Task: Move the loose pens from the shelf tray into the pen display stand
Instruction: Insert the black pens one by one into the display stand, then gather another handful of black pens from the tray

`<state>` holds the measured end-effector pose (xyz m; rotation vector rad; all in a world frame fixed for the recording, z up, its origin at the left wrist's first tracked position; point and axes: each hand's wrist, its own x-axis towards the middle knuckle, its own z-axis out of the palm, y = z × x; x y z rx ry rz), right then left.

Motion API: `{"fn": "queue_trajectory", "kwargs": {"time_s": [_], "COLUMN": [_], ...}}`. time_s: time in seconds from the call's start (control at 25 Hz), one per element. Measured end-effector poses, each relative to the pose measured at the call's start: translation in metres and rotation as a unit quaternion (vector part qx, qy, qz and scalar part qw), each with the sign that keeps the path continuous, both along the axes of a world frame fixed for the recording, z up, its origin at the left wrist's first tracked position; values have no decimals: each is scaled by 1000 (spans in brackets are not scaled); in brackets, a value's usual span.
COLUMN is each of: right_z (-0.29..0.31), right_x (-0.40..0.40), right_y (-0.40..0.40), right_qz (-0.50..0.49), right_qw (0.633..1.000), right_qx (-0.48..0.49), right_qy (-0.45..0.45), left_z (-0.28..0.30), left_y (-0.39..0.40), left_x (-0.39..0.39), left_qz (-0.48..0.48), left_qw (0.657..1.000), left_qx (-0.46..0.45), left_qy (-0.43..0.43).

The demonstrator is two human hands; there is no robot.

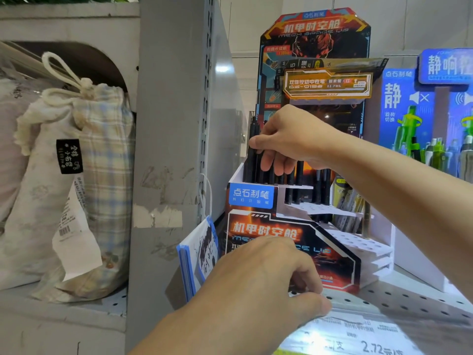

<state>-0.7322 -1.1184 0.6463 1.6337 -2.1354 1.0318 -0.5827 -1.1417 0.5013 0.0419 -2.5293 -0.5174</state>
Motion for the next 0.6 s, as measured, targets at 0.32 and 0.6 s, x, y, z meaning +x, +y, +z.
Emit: {"fn": "queue_trajectory", "kwargs": {"time_s": [0.32, 0.6], "right_z": [-16, -45], "right_x": [19, 53], "right_y": [18, 107], "right_qz": [-44, -66], "right_qw": [998, 976], "right_qx": [-21, -184], "right_qy": [27, 96], "left_z": [-5, -5], "left_y": [3, 8], "left_x": [3, 7], "left_qz": [16, -74], "left_qw": [999, 979], "left_qx": [24, 82], "left_qy": [25, 171]}}
